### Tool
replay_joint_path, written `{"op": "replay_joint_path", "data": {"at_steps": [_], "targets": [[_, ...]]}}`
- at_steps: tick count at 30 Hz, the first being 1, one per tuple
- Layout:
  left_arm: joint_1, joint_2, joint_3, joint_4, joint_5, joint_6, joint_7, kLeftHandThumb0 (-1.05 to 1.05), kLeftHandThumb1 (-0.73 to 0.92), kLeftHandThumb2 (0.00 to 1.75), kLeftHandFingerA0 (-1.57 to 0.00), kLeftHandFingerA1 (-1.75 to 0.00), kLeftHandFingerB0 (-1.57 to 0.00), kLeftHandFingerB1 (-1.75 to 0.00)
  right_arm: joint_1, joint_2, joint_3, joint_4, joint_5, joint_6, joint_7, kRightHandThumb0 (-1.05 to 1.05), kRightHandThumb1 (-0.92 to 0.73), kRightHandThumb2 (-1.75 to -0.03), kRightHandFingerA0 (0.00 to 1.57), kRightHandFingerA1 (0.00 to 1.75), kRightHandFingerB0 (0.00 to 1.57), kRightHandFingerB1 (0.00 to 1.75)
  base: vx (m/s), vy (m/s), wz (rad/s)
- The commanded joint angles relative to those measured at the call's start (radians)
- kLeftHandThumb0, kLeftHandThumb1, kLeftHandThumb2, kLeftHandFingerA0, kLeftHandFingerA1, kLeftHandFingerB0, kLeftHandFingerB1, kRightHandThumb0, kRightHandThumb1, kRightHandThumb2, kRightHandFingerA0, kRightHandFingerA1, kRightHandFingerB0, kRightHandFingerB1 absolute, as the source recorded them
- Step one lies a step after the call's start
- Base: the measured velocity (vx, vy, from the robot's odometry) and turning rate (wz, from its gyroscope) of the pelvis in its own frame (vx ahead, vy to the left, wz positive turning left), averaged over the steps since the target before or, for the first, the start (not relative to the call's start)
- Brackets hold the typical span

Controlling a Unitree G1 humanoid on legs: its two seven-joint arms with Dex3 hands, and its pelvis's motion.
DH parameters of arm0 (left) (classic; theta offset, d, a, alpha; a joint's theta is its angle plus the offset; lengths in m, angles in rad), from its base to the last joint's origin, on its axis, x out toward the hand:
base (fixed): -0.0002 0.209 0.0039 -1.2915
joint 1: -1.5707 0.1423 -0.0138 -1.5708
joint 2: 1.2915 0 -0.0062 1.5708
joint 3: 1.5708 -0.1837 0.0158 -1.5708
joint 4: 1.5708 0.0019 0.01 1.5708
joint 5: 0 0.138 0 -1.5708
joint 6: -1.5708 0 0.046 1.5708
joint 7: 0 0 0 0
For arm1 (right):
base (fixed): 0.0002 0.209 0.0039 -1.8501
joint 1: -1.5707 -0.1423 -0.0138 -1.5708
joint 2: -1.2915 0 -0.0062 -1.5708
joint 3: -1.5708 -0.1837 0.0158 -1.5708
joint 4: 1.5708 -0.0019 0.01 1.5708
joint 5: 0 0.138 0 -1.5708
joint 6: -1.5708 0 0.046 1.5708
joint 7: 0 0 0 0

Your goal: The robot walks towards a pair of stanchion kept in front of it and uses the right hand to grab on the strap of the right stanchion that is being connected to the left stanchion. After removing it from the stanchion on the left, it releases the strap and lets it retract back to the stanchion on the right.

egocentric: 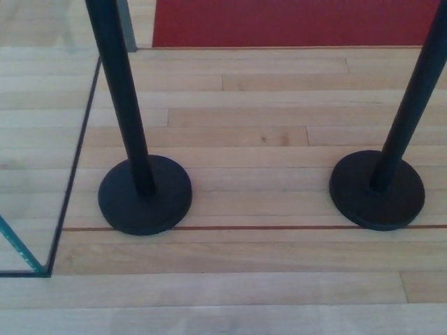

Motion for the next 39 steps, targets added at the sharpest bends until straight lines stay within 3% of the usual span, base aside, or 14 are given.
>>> {"op": "replay_joint_path", "data": {"at_steps": [1,7,8,11,17,18,22,24,25,26,27,32,37,39], "targets": [[0.002,0.021,0.021,0.008,-0.019,-0.042,0.005,-0.37,0.22,1.75,-1.55,-1.12,-1.34,-1.18,0.003,0.0,0.01,0.009,-0.002,-0.019,-0.007,-0.08,-0.36,-1.1,1.11,0.98,0.79,0.98,0.13,0.162,-0.18],[0.001,0.026,0.012,0.005,-0.006,-0.029,0.018,-0.38,0.14,1.75,-1.51,-1.11,-1.31,-1.16,0.0,0.0,0.008,0.005,0.01,-0.016,0.0,-0.02,-0.4,-1.08,1.08,1.04,0.82,0.91,0.15,0.228,0.03],[0.005,0.024,0.01,0.007,-0.005,-0.028,0.014,-0.22,-0.1,1.75,-1.5,-1.1,-1.28,-1.14,-0.002,-0.001,0.012,0.003,0.006,-0.013,0.0,-0.07,-0.31,-1.19,1.12,0.99,0.8,1.0,0.13,0.207,0.03],[0.013,0.021,0.006,0.009,-0.004,-0.026,0.009,-0.22,-0.1,1.75,-1.5,-1.1,-1.28,-1.14,-0.005,-0.001,0.018,0.0,0.002,-0.011,-0.001,-0.01,-0.4,-1.08,1.09,1.05,0.85,0.93,0.18,0.133,0.04],[0.014,0.027,0.001,0.014,-0.002,-0.028,0.003,-0.32,-0.08,1.75,-1.56,-1.07,-1.32,-1.11,-0.01,0.002,0.02,0.002,0.004,-0.016,-0.005,-0.09,-0.38,-1.06,1.1,1.02,0.8,0.96,0.17,-0.008,0.09],[0.017,0.026,0.001,0.011,-0.002,-0.034,0.009,-0.18,0.13,1.75,-1.56,-1.1,-1.34,-1.18,-0.008,0.002,0.021,0.002,0.002,-0.017,-0.007,-0.02,-0.42,-1.08,1.09,1.05,0.84,0.93,0.18,-0.127,0.06],[0.024,0.023,0.008,0.009,-0.012,-0.046,0.01,-0.14,0.11,1.75,-1.57,-1.06,-1.35,-1.16,-0.005,0.001,0.027,0.0,0.0,-0.021,-0.01,-0.09,-0.36,-1.1,1.1,1.01,0.81,0.97,0.21,-0.209,0.19],[0.023,0.021,0.016,0.015,-0.019,-0.042,-0.001,-0.28,0.16,1.75,-1.56,-1.08,-1.35,-1.16,-0.006,-0.001,0.029,0.007,-0.002,-0.016,-0.009,-0.02,-0.42,-1.08,1.08,1.04,0.84,0.92,0.38,-0.138,-0.05],[0.025,0.02,0.015,0.015,-0.018,-0.042,-0.001,-0.27,-0.04,1.75,-1.56,-1.09,-1.32,-1.14,-0.005,-0.001,0.03,0.007,-0.002,-0.018,-0.009,-0.02,-0.4,-1.08,1.09,1.05,0.85,0.93,0.21,-0.132,0.04],[0.026,0.019,0.013,0.014,-0.016,-0.043,0.0,-0.27,-0.04,1.75,-1.56,-1.09,-1.32,-1.14,-0.004,-0.001,0.03,0.007,-0.002,-0.02,-0.009,-0.02,-0.4,-1.08,1.09,1.05,0.85,0.93,0.21,-0.157,-0.03],[0.027,0.018,0.012,0.013,-0.014,-0.041,0.001,-0.3,0.14,1.75,-1.55,-1.09,-1.34,-1.16,-0.003,-0.001,0.031,0.007,-0.001,-0.022,-0.009,-0.03,-0.41,-1.08,1.08,1.04,0.84,0.92,0.23,-0.128,-0.05],[0.031,0.012,0.009,0.008,-0.012,-0.032,0.015,-0.19,0.13,1.75,-1.54,-1.12,-1.34,-1.17,-0.003,-0.002,0.032,0.005,0.003,-0.018,-0.006,-0.01,-0.42,-1.09,1.09,1.05,0.82,0.91,0.23,-0.02,-0.12],[0.041,0.013,0.002,0.007,-0.006,-0.044,0.016,-0.25,0.12,1.75,-1.54,-1.11,-1.32,-1.17,0.005,-0.001,0.023,0.005,0.015,-0.019,0.002,-0.1,-0.39,-1.07,1.1,1.02,0.8,0.95,0.3,0.134,-0.14],[0.047,0.012,-0.003,0.003,-0.002,-0.048,0.02,-0.28,0.11,1.75,-1.48,-1.15,-1.3,-1.18,0.008,-0.002,0.025,0.006,0.012,-0.026,-0.002,-0.01,-0.41,-1.08,1.08,1.04,0.82,0.92,0.37,0.283,-0.31]]}}
